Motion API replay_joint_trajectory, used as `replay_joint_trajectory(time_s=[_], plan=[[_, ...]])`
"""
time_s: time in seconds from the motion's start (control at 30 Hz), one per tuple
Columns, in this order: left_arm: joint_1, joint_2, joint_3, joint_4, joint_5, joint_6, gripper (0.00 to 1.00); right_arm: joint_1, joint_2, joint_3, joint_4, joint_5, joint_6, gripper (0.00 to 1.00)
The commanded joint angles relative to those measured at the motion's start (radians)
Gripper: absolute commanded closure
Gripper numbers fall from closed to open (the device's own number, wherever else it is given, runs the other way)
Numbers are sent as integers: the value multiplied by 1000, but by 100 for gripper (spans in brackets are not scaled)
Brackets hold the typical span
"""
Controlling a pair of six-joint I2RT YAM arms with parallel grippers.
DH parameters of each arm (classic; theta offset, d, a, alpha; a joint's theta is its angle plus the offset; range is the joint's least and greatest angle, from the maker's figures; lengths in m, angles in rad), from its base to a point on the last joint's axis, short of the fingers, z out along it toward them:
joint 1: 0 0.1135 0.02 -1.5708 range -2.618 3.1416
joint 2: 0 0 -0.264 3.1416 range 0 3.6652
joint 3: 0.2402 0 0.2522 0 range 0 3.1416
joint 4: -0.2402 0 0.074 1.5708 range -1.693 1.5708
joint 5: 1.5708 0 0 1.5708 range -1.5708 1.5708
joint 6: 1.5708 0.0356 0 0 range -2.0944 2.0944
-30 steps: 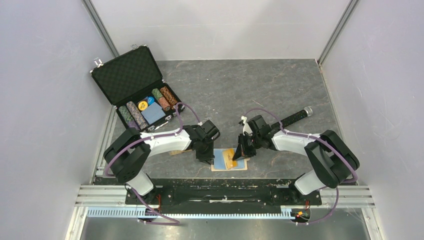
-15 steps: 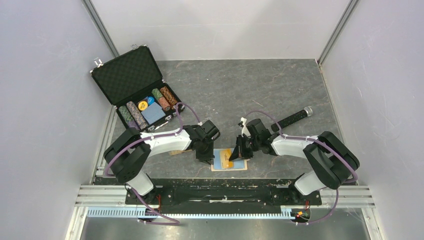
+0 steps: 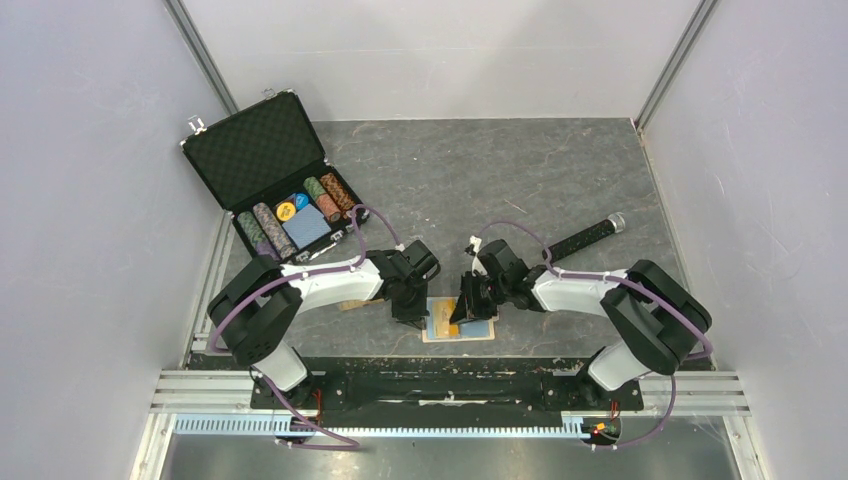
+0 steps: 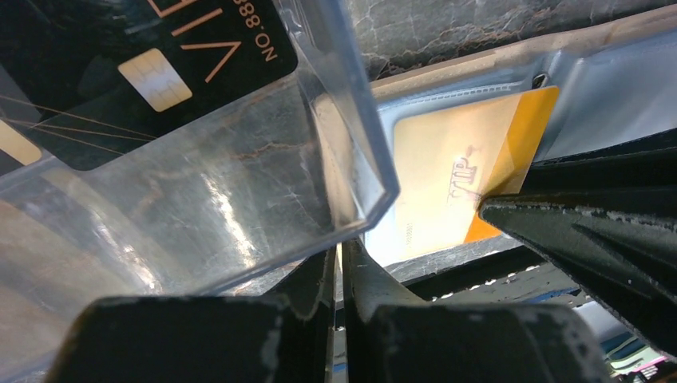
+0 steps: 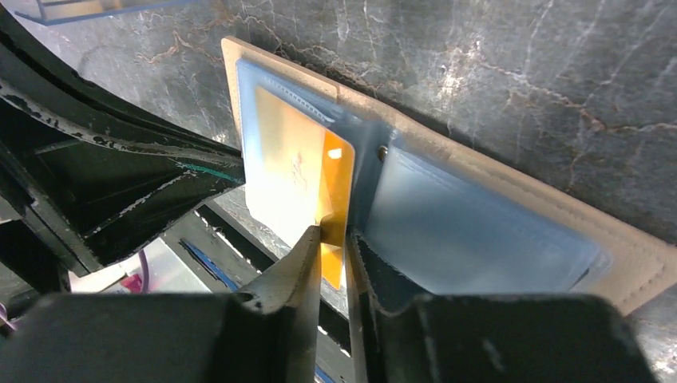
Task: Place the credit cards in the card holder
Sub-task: Insert the credit card into the card slot.
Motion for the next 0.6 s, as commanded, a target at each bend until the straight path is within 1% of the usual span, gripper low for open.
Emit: replay_joint_trajectory(time_s=[0.0, 0.13, 0.23, 0.37, 0.57], plan=[[-14, 46, -11, 5, -32, -40, 94, 11, -19, 60, -144, 106, -70, 75], [-14, 51, -9, 5, -33, -41, 96, 14, -40, 100, -224, 140, -106, 64], [-14, 54, -8, 7, -31, -41, 97, 17, -46, 114, -254, 151, -122, 58], [-14, 56, -6, 8, -29, -40, 98, 21, -35, 120, -262, 156, -138, 57], [-14, 59, -5, 8, -26, -37, 98, 36, 27, 130, -217, 101, -135, 59]])
